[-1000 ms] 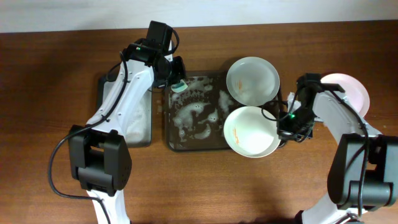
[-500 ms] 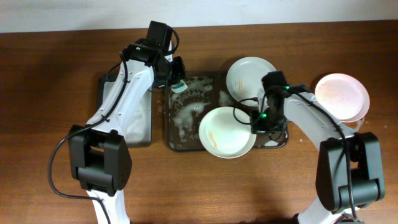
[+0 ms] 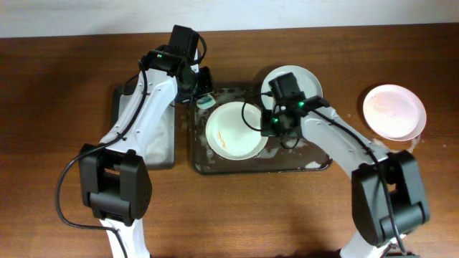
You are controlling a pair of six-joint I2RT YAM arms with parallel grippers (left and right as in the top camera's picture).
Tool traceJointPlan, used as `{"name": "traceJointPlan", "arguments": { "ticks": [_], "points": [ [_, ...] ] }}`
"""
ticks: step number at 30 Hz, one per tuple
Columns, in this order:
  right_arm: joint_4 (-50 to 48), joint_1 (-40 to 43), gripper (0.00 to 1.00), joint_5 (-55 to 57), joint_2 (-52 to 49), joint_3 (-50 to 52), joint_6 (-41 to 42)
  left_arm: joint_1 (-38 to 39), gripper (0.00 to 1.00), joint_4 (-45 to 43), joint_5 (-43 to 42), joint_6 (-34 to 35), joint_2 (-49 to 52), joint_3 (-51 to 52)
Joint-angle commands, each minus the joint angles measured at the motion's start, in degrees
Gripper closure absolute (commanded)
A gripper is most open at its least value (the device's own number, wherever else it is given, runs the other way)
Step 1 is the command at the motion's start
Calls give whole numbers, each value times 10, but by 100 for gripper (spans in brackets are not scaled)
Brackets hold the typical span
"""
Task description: Clean dirty plates on tray and stack at the side
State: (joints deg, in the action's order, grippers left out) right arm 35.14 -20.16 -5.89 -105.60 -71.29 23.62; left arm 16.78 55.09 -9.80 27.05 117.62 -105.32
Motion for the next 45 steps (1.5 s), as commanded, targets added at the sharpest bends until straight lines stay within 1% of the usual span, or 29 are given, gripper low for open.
{"name": "traceJointPlan", "arguments": {
  "ticks": [1, 2, 4, 7, 8, 11, 15, 19, 24, 27, 30, 33, 36, 41, 45],
  "points": [
    [-5, -10, 96, 33, -29, -9, 35, 1, 99, 7, 8, -10, -3, -3],
    [-5, -10, 95, 34, -34, -9, 35, 1, 100, 9, 9, -10, -3, -3],
    [-6, -10, 79, 34, -35, -10, 35, 1, 99, 12, 8, -10, -3, -3],
    [-11, -5, 60, 33, -31, -18, 19, 1, 99, 14, 8, -10, -3, -3],
    [-11, -3, 58, 28, -31, -22, 4, 1, 99, 14, 8, -10, -3, -3],
    [-13, 3, 56, 27, -31, -27, -27, 1, 100, 23, 8, -10, -3, -3],
    [-22, 3, 58, 25, -43, -26, -39, 1, 99, 26, 8, -9, -3, -3],
    [-26, 3, 70, 17, -62, -25, -39, 1, 99, 26, 8, -10, -3, -3],
    [-41, 3, 78, -25, -88, -24, -37, 1, 99, 26, 8, -9, -3, -3],
    [-50, 3, 96, -36, -96, -24, -2, 2, 99, 27, 8, -9, -3, -3],
    [-50, 3, 96, -32, -96, -24, 39, 10, 99, 26, 8, -9, -3, 3],
    [-40, 3, 96, 2, -96, -23, 121, 22, 100, 15, 9, -9, -3, 18],
    [-30, 3, 96, 21, -96, -21, 159, 30, 100, 0, 9, -9, -3, 35],
    [-28, 3, 96, 35, -96, -10, 172, 41, 99, -25, 11, 2, -3, 67],
    [-31, 3, 96, 35, -96, -10, 172, 49, 99, -64, 26, 21, -3, 100]
  ]
}}
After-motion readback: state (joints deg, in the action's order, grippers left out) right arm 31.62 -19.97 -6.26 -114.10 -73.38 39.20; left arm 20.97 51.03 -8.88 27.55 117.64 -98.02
